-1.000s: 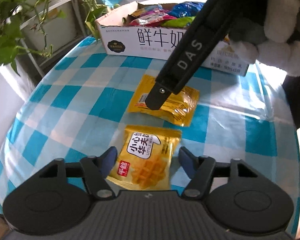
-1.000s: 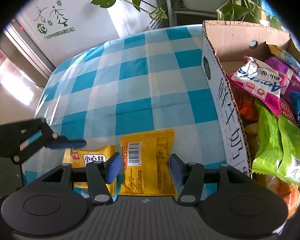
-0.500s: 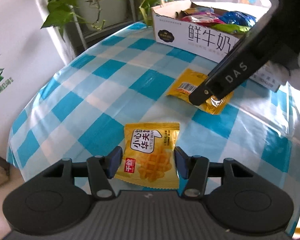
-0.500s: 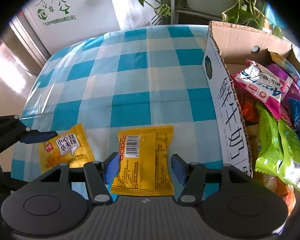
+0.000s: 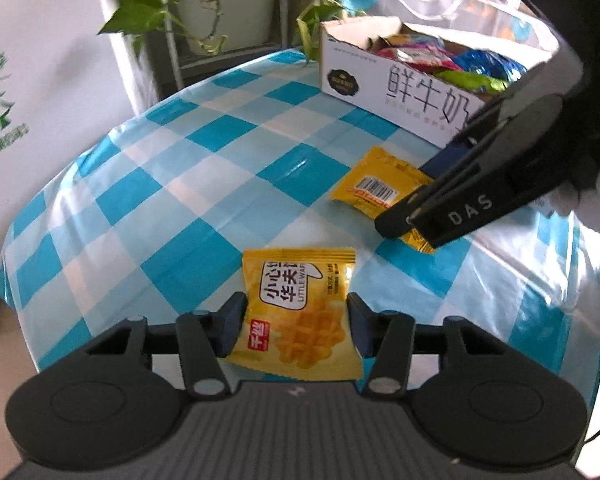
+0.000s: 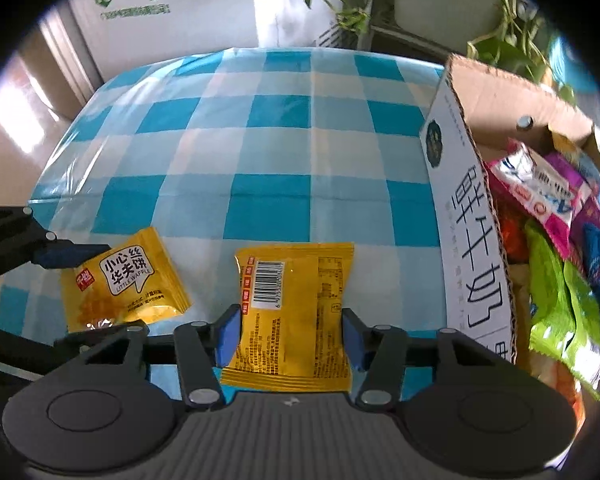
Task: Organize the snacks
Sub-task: 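Lift yellow waffle bag with left tool while right tool carries orange-yellow bag to box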
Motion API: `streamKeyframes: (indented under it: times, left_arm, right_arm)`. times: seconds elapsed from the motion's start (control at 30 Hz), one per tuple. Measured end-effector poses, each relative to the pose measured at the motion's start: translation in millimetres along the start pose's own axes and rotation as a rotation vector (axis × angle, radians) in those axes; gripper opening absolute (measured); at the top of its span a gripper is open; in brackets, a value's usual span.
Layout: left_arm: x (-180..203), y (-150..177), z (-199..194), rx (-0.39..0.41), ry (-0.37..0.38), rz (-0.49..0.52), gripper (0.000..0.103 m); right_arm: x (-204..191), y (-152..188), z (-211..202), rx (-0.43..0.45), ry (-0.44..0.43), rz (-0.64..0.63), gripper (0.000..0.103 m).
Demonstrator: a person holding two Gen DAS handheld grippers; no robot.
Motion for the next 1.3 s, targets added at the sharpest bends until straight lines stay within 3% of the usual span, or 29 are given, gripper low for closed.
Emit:
streamKeyframes:
  times: [0.3,0.53,0.87,1.3]
  left_arm:
    - [-8.8,5.8,-25.0,0.103,-0.042,-0.249,0.052]
    - [-11.4,18.2,-45.9,0.171,-0.067,-0.386,0.052]
    - [-12.7,31.1,-59.5,0.202,-0.08,-0.48,0.052]
    - [-2.7,25.8,-77.1,0.241,-0.098,-0.56,0.052]
  right_arm:
    - [1.8,-7.6,-22.4,0.069,-0.04,0.012,0.055]
    - [1.0,-12.0,-51.2,0.143,-0.062,0.023,0.055]
    - [1.7,-4.3,-91.8,0.244,-0.116,0.049,0.055]
    - [2.7,10.1,-107.3,0.274,-0.147,0.048,0.055]
Point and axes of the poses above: each gripper's, at about its wrist camera, not at the fingertips, and z roughly the way its jaws point, x to its right, y to its underside, the point moved 5 cm from there along z, roughly the way its jaws point, and after that the axes turned 1 degree about -x, right-handed, at the moved point
